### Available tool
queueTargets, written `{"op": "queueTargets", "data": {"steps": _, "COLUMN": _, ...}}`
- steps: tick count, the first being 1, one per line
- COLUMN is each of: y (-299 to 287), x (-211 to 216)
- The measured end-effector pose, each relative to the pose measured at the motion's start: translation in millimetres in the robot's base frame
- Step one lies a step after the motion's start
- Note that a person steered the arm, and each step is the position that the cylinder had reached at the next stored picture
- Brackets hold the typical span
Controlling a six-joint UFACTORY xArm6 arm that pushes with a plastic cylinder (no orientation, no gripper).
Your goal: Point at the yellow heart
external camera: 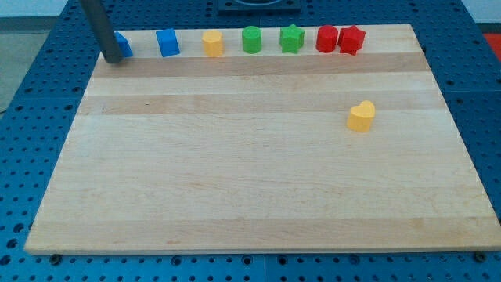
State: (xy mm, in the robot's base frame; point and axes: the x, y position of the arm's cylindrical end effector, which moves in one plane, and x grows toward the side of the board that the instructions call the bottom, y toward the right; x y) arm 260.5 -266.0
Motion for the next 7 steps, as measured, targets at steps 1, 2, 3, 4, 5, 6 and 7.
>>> {"op": "queueTargets", "data": {"steps": 1, "y": 12.6, "x": 11.2}}
{"op": "queueTargets", "data": {"steps": 2, "y": 54.7, "x": 53.8}}
{"op": "queueTargets", "data": {"steps": 3, "y": 76.7, "x": 115.5}}
{"op": "queueTargets", "data": {"steps": 4, "y": 108.7, "x": 154.5}}
{"op": "queueTargets", "data": {"steps": 5, "y": 155.3, "x": 203.3}}
{"op": "queueTargets", "data": {"steps": 6, "y": 179.0, "x": 220.5}}
{"op": "queueTargets", "data": {"steps": 7, "y": 184.3, "x": 223.0}}
